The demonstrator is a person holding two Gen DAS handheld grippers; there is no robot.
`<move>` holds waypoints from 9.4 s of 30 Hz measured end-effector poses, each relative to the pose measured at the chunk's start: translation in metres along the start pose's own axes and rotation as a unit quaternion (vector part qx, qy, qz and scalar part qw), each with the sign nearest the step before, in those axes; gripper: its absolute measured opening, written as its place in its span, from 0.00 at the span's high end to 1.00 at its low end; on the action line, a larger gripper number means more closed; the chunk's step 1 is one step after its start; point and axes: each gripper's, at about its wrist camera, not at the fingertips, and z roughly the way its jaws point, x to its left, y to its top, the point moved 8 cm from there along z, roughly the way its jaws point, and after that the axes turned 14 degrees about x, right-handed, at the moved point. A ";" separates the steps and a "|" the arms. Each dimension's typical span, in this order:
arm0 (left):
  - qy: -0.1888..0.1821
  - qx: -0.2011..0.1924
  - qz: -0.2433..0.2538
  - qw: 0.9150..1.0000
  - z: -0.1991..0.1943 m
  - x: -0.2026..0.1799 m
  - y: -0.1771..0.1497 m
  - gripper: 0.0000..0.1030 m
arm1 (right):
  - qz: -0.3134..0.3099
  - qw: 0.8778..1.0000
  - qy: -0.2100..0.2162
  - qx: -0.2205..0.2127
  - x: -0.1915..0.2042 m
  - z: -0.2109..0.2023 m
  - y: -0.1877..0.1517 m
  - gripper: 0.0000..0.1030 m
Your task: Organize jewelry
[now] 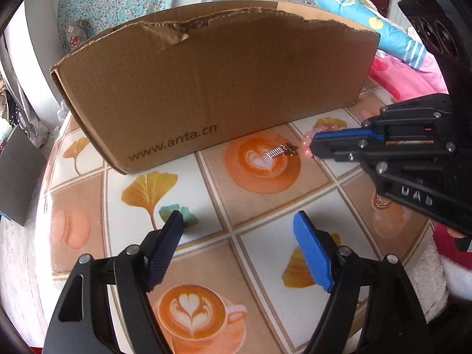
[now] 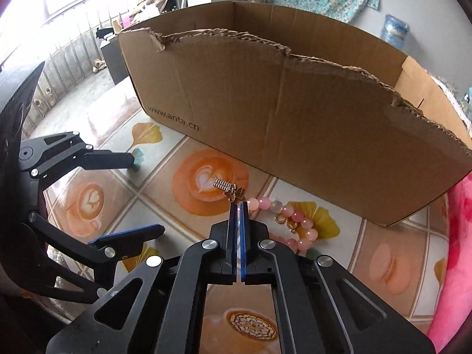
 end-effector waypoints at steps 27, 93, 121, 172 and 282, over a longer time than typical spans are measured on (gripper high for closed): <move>0.005 0.001 -0.010 1.000 0.001 -0.004 0.001 0.24 | 0.150 0.983 0.087 -0.067 -0.089 -0.052 -0.018 0.93; -0.010 -0.032 0.140 0.990 0.017 -0.053 0.052 0.96 | 0.145 0.976 0.149 -0.065 -0.069 -0.021 -0.041 0.72; -0.028 -0.047 0.077 0.996 0.003 -0.028 0.024 0.96 | 0.020 0.999 0.001 -0.034 -0.031 0.014 -0.011 0.72; -0.018 -0.075 0.083 0.993 -0.020 -0.030 0.017 0.96 | 0.000 0.998 0.019 -0.059 -0.039 -0.014 -0.020 0.87; 0.059 -0.009 0.001 0.998 -0.016 0.028 -0.019 0.26 | 0.097 0.986 0.127 -0.036 -0.017 -0.042 -0.036 0.47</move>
